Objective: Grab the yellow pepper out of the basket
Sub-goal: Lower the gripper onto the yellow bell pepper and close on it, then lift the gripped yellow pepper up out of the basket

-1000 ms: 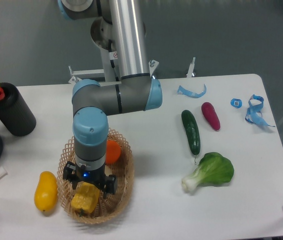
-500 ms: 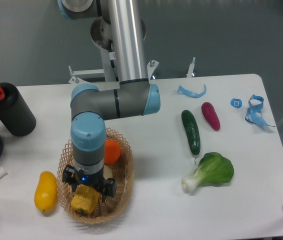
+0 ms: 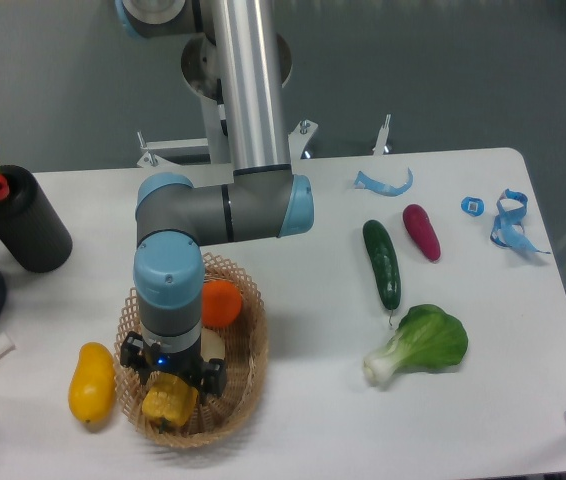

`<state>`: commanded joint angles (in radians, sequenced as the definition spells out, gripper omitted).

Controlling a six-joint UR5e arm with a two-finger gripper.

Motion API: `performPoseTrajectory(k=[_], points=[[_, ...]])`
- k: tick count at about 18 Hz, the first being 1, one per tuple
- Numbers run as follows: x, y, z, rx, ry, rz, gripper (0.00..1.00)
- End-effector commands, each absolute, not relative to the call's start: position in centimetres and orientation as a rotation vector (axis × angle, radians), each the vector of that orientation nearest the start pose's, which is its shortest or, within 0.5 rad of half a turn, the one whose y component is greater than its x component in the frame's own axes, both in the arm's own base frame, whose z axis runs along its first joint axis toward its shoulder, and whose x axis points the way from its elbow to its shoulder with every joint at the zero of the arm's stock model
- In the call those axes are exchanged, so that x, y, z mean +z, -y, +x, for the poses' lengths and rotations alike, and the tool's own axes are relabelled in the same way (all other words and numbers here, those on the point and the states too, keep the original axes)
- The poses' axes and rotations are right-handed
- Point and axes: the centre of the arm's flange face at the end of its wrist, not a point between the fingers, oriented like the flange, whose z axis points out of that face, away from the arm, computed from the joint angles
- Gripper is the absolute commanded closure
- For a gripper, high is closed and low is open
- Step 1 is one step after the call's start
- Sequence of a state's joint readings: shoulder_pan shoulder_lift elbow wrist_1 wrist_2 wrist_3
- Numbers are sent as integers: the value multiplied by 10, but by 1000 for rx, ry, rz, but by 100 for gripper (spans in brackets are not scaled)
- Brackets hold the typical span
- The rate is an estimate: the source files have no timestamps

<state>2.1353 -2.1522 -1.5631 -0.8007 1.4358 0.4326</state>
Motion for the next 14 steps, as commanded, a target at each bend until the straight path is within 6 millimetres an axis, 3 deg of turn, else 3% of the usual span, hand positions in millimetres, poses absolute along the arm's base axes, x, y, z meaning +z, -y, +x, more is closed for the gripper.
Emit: performPoseTrajectory(k=[1,4,8,10,14], points=[[227,-653,-239,-34,170,-2901,5],[225,-652,-237,-38,173,-2904,38],[229,-652,-237,-34,174,-2899,61],[233,-654,-239,-28,173,-2893,67],[239,-654,-239,-22,163,-2884,70]])
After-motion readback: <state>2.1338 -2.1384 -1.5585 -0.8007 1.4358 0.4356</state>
